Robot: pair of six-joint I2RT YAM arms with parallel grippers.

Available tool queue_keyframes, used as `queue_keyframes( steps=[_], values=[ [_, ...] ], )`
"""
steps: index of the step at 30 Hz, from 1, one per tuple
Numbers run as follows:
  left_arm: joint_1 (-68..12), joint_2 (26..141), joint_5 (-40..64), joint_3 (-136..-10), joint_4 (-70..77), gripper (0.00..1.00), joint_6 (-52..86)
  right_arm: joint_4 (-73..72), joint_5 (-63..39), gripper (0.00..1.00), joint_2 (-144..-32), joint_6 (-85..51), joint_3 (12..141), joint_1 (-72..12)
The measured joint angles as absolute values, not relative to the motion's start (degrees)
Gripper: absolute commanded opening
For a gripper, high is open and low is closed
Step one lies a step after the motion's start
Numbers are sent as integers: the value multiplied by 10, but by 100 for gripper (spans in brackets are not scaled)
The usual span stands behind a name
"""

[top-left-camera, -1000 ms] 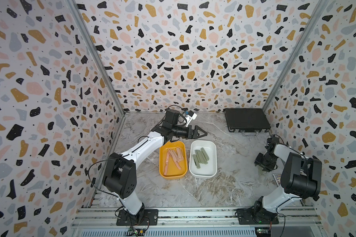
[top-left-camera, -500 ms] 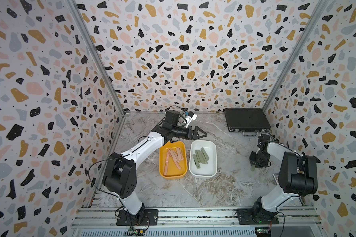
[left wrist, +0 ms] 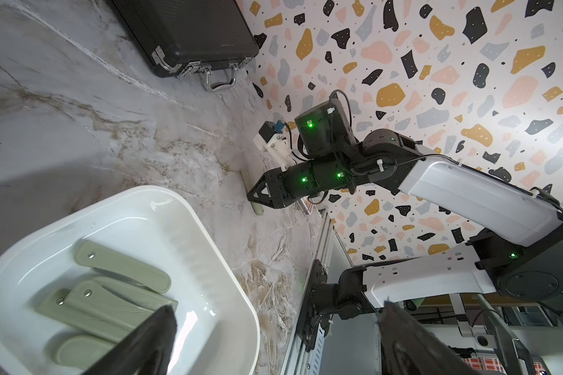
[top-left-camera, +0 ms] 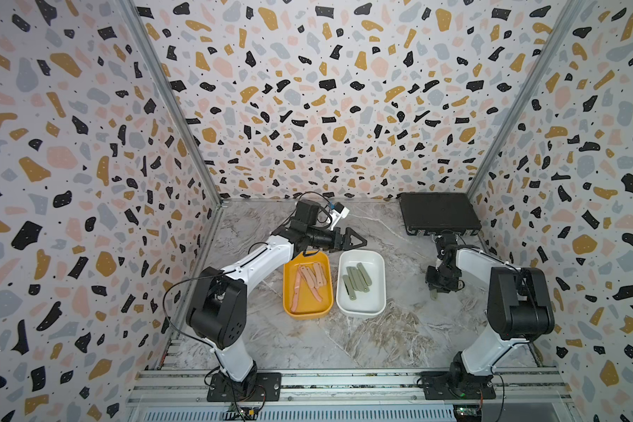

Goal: Place the fruit knives into the storage box by color
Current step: Pick up the fruit knife from the center of the board.

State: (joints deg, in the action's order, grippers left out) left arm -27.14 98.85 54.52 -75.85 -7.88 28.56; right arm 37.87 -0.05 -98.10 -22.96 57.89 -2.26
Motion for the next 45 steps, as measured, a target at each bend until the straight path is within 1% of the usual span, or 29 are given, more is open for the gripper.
queue_keyframes(
  steps=[14, 24, 30, 35, 38, 45],
  values=[
    [-293, 999, 524, -732, -140, 98, 230, 390, -3, 22, -1009, -243, 614, -102],
    [-300, 989, 514, -717, -147, 98, 218, 390, -3, 25, -1012, -247, 618, -120],
    [-300, 985, 510, -717, -145, 97, 218, 390, -3, 33, -1012, -247, 618, -121],
    [-300, 982, 509, -711, -141, 97, 216, 388, -8, 45, -1011, -247, 618, -124],
    [-300, 981, 508, -710, -140, 97, 216, 389, -9, 46, -1011, -246, 618, -126],
    [-300, 981, 506, -708, -139, 98, 216, 390, -8, 46, -1009, -246, 616, -126]
  ],
)
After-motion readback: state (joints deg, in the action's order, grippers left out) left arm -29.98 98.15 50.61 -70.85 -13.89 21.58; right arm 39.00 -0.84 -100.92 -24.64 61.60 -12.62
